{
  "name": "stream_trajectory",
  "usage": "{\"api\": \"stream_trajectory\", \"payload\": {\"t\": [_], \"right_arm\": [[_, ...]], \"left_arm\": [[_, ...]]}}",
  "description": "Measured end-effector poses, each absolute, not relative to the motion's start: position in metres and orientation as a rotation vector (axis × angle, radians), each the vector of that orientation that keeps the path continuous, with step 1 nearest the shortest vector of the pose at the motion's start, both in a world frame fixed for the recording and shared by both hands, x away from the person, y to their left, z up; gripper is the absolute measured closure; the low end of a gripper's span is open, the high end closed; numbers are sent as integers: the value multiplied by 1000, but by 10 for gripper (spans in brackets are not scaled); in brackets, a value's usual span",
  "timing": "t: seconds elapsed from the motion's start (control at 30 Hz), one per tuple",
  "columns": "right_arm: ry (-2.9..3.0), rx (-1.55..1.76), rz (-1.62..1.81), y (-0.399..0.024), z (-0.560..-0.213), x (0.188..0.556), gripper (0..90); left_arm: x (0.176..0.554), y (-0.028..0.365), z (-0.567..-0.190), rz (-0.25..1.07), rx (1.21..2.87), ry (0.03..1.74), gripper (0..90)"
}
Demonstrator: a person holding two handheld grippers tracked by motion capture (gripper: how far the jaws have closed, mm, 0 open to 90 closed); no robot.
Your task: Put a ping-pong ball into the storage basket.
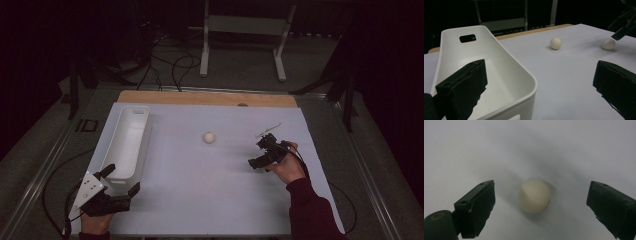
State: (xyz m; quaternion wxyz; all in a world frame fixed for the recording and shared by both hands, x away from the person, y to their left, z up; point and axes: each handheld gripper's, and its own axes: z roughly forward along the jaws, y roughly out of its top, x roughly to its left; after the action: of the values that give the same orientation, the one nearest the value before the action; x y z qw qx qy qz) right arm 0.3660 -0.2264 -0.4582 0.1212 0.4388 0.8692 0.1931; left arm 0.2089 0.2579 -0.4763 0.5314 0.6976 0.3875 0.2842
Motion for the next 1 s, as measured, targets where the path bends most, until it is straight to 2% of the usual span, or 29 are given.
{"api": "stream_trajectory", "payload": {"t": [0.73, 1.0], "right_arm": [[2577, 1290, 520, -224, -465, 370, 88], [2600, 1286, 504, -223, -469, 371, 123]], "left_arm": [[209, 258, -477, 678, 1668, 925, 0], [209, 258, -477, 679, 1668, 926, 0]]}}
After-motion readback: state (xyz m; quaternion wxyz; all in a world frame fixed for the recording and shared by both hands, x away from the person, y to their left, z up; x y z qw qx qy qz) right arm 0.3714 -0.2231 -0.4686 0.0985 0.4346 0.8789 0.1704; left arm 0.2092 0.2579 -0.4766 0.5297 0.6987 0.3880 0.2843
